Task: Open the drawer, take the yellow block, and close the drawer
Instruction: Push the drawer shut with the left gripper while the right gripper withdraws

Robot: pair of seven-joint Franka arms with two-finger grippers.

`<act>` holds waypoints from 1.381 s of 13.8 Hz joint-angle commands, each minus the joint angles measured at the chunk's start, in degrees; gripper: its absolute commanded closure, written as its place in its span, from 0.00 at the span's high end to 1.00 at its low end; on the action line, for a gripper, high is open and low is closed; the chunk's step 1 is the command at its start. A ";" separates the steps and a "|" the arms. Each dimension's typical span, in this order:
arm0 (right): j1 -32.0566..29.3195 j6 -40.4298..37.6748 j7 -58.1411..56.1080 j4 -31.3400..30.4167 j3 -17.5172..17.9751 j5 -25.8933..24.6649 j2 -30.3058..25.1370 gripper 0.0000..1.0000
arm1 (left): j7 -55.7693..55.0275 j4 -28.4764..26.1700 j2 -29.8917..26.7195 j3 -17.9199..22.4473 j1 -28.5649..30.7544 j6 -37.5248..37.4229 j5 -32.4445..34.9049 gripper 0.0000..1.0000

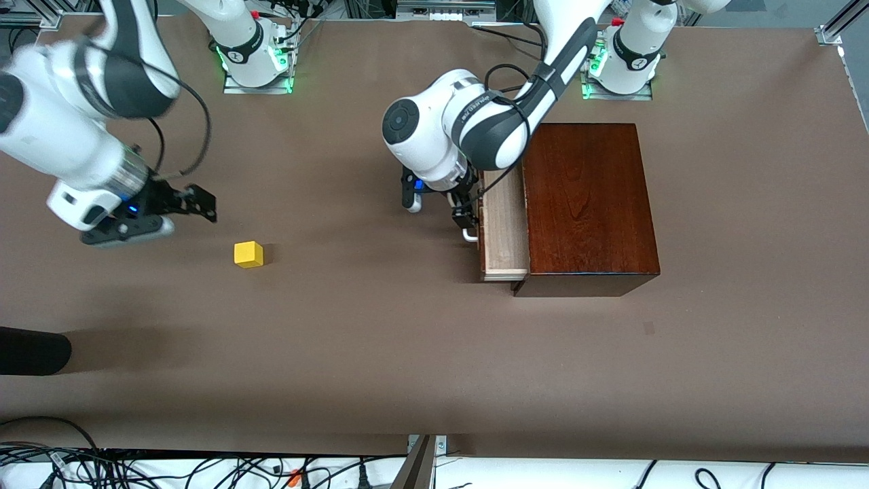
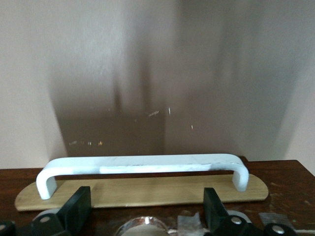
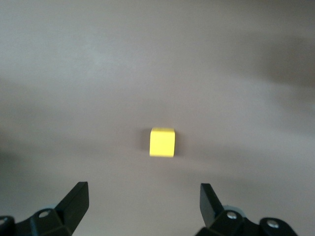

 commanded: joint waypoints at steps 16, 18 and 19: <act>-0.89 -25.83 -0.83 22.17 -1.47 -3.57 1.43 1.00 | 0.80 -1.33 -1.60 0.09 6.25 -9.92 5.07 1.00; -0.98 -26.36 -1.09 22.70 -2.44 -2.96 1.78 1.00 | -1.65 -0.98 -1.51 -0.35 5.37 -8.17 4.72 1.00; -0.80 -26.36 -1.09 22.79 -2.27 -2.87 1.78 1.00 | -5.24 -0.72 -1.51 -0.70 4.85 -7.11 4.37 1.00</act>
